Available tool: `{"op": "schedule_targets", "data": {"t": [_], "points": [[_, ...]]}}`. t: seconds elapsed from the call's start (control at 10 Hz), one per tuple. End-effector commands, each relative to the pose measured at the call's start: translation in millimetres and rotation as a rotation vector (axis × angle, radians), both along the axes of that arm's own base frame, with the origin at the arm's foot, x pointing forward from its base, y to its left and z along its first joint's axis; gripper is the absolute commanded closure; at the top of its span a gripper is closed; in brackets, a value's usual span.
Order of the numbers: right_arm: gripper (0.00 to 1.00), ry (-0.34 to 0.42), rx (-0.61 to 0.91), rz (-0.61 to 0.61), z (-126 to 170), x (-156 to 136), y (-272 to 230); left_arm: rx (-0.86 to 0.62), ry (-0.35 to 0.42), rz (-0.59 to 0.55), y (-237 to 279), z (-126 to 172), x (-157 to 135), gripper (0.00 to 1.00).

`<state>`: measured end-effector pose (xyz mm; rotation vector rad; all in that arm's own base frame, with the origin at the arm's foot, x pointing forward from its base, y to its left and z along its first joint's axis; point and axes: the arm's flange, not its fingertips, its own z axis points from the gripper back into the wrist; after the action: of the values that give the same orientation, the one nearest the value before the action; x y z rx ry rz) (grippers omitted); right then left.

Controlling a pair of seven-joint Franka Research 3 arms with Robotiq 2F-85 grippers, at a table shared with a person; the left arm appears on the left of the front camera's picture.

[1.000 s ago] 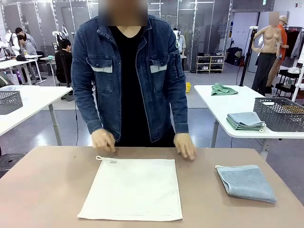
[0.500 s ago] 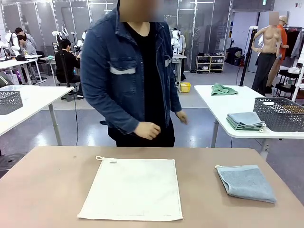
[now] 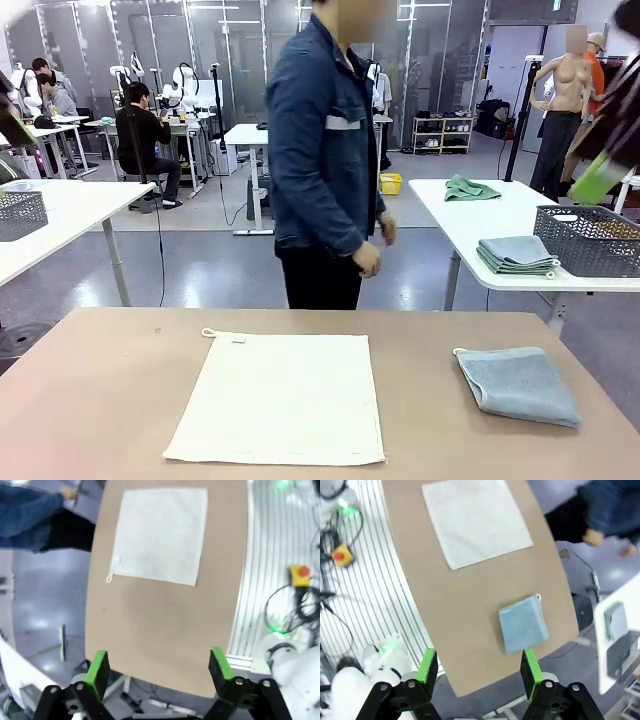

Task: Fold the towels and place them in the basket.
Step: When a person lays out a Towel with hook on the table, fold it in half twice.

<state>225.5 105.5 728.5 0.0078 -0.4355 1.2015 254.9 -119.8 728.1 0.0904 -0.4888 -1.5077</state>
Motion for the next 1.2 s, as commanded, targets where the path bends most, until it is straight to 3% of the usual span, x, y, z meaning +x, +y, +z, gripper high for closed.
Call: {"op": "schedule_targets", "data": {"t": [0.0,0.2,0.4,0.5,0.6,1.1], "points": [[0.17,-0.04,-0.118,0.115,-52.3,17.6,18.5,0.045,-0.036,-0.091,-4.7,-53.7,13.8,0.0],[0.17,-0.028,-0.213,0.084,-95.8,29.8,35.8,0.086,0.037,-0.058,-18.1,-98.3,31.3,0.0],[0.17,-0.016,-0.195,0.074,-120.4,35.3,44.6,0.108,0.083,0.012,-19.7,-117.4,43.6,0.0],[0.17,-0.037,-0.229,0.051,-117.0,36.0,43.1,0.084,0.11,0.014,-19.2,-115.2,44.7,0.0],[0.17,0.002,-0.217,0.11,-121.0,35.6,42.9,0.094,0.093,-0.047,-17.5,-124.0,40.3,0.0],[0.17,-0.004,-0.213,0.115,-121.2,35.3,44.1,0.09,0.099,-0.035,-19.0,-124.1,41.9,0.0]]}}
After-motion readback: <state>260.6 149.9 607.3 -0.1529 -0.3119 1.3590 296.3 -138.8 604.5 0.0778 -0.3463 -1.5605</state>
